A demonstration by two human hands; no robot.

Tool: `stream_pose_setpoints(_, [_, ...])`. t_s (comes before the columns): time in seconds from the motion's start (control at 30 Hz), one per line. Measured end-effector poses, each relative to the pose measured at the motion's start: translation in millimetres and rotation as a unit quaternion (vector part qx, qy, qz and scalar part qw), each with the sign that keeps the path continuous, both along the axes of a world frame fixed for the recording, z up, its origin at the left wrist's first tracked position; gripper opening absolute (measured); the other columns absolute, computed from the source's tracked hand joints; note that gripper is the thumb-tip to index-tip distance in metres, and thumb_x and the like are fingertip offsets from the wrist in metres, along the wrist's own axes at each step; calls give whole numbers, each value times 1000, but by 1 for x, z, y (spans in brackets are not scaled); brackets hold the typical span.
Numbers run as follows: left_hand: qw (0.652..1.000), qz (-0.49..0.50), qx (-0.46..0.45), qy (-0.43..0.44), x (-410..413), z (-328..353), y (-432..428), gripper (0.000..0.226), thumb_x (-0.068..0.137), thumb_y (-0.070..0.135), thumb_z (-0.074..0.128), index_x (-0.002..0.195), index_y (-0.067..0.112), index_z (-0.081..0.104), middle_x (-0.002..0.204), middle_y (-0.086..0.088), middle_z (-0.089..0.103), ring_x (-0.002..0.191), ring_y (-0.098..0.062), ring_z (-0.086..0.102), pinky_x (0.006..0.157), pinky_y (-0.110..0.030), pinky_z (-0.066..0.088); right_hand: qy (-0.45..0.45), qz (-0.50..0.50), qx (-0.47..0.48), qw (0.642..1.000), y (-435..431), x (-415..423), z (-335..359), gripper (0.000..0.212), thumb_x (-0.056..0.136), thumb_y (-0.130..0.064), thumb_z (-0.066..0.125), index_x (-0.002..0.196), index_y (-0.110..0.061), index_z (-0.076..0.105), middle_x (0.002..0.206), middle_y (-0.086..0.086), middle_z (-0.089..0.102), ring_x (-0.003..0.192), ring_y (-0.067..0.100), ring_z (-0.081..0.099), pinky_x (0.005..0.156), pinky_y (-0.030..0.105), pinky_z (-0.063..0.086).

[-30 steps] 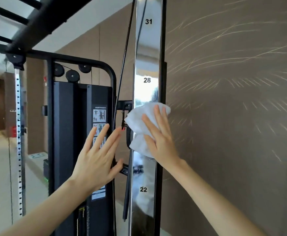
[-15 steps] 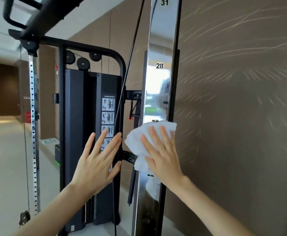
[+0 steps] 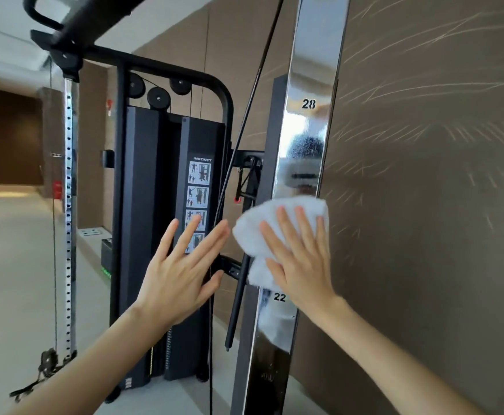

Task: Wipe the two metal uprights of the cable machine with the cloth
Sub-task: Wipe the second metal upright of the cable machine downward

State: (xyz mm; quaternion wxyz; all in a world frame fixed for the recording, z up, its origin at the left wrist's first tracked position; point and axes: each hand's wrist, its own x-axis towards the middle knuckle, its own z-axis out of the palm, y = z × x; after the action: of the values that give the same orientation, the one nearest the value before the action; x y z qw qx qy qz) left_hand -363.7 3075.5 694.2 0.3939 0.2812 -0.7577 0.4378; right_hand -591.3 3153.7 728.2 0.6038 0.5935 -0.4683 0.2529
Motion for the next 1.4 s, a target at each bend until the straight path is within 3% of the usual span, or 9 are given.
stream_pose_setpoints(0.13, [1000, -15, -16, -1, 3, 0, -15, 70, 97, 51, 36, 156, 16, 25, 166, 3, 11, 148, -35, 20, 120, -57, 15, 33, -11, 30, 999, 8, -3, 8, 51, 92, -32, 47, 141, -21, 38, 151, 11, 31, 141, 35, 18, 116, 54, 6])
stream_pose_setpoints(0.23, [999, -35, -40, -7, 7, 3, -30, 68, 95, 49, 38, 154, 16, 30, 164, 1, 19, 148, -34, 21, 118, -57, 19, -23, 15, -9, 1000, 1, 7, 70, 42, 98, -33, 41, 138, -20, 44, 148, 14, 38, 139, 36, 24, 115, 54, 7])
stream_pose_setpoints(0.37, [994, -78, -77, -14, 15, 9, -51, 66, 92, 46, 40, 151, 16, 38, 162, 1, 22, 146, -33, 24, 118, -55, 20, -14, -56, -60, 997, -11, 19, 133, 39, 99, -38, 43, 125, -15, 61, 145, 16, 42, 137, 39, 30, 114, 54, 8])
stream_pose_setpoints(0.6, [979, -185, -87, -15, 14, 16, -76, 63, 88, 45, 43, 141, 13, 54, 158, -1, 32, 144, -32, 29, 118, -55, 18, 84, -123, 65, 987, 3, 23, 65, 46, 102, -31, 33, 107, -4, 70, 136, 17, 51, 133, 40, 31, 114, 57, 13])
stream_pose_setpoints(0.83, [963, -253, -79, -43, -6, 22, -95, 61, 88, 47, 44, 136, 12, 59, 156, -3, 36, 145, -31, 27, 119, -54, 15, 52, -162, -39, 985, -10, 33, 182, 34, 96, -24, 45, 93, -1, 70, 128, 17, 58, 129, 44, 38, 110, 60, 18])
stream_pose_setpoints(0.97, [958, -273, -79, -37, -14, 23, -100, 60, 87, 45, 45, 133, 10, 62, 156, -4, 37, 144, -32, 29, 116, -56, 22, 43, -161, -8, 986, -10, 35, 157, 27, 89, -18, 48, 87, -2, 70, 129, 19, 56, 132, 43, 32, 114, 54, 8])
stream_pose_setpoints(1.2, [954, -290, -78, -17, -20, 22, -99, 57, 87, 42, 47, 130, 8, 63, 156, -4, 36, 142, -33, 33, 118, -57, 21, 45, -149, 72, 985, 0, 38, 45, 30, 90, -20, 49, 94, 3, 69, 129, 23, 55, 133, 41, 28, 114, 58, 13])
stream_pose_setpoints(1.3, [953, -293, -74, -19, -20, 20, -96, 56, 87, 41, 46, 129, 7, 63, 155, -4, 37, 142, -34, 33, 118, -57, 21, 48, -177, 88, 979, 6, 38, 60, 32, 91, -23, 46, 96, -2, 69, 132, 21, 54, 133, 40, 30, 113, 57, 14])
stream_pose_setpoints(1.4, [954, -292, -60, -15, -20, 20, -93, 56, 88, 40, 45, 128, 7, 63, 155, -5, 38, 142, -34, 33, 118, -57, 21, 10, -174, 2, 985, 1, 43, 121, 31, 92, -23, 46, 92, -3, 69, 136, 20, 50, 133, 44, 32, 111, 60, 17])
